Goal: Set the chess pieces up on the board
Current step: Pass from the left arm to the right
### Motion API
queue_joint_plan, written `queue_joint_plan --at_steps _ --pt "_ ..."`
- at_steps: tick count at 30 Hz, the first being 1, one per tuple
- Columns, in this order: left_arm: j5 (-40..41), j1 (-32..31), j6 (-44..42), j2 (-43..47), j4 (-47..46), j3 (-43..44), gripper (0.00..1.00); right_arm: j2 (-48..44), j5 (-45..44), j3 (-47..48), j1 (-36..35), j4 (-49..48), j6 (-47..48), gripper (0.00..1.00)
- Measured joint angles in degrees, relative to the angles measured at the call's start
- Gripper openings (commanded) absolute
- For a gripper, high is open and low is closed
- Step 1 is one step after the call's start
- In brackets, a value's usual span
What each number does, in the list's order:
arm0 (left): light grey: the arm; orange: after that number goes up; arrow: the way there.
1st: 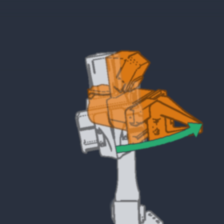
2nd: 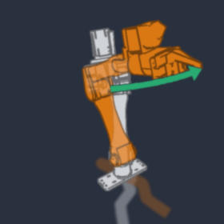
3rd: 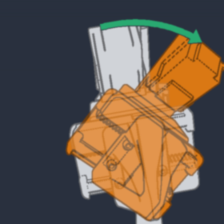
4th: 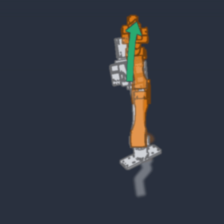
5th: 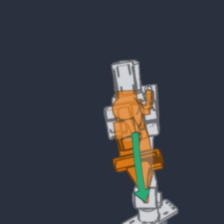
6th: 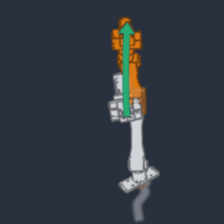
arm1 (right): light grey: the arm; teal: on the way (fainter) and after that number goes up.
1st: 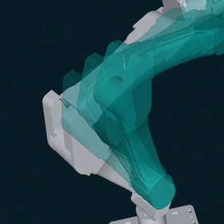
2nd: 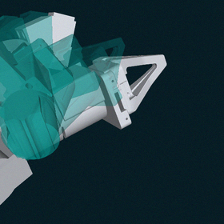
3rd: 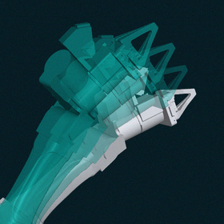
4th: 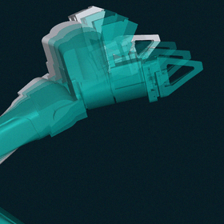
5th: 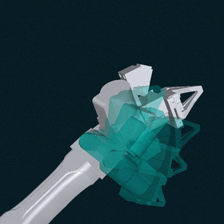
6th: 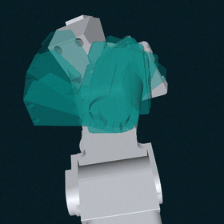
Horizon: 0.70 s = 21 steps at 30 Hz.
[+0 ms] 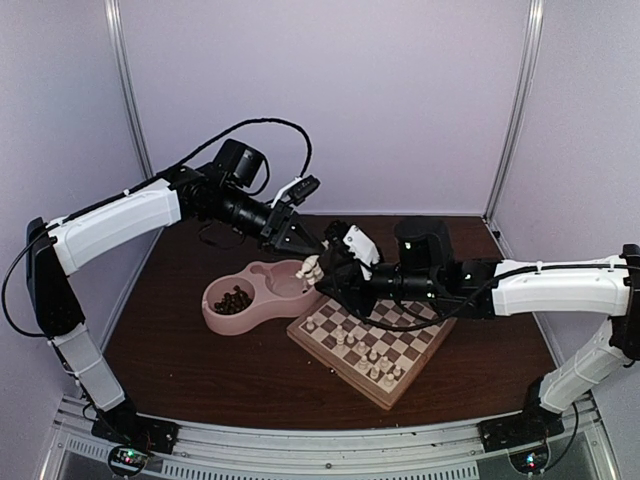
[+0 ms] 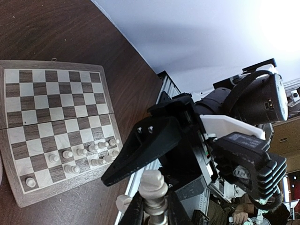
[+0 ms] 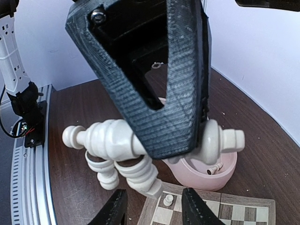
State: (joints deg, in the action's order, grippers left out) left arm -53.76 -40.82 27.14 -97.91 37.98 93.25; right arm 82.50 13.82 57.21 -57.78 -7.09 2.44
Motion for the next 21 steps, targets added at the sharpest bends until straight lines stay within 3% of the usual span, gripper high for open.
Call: queue_joint_plan --at_steps 21 --pt "-0.44 -0.83 0.24 -0.02 0.26 -0.13 0.16 0.22 -1.95 2.49 -1.27 2.38 1.97 0.16"
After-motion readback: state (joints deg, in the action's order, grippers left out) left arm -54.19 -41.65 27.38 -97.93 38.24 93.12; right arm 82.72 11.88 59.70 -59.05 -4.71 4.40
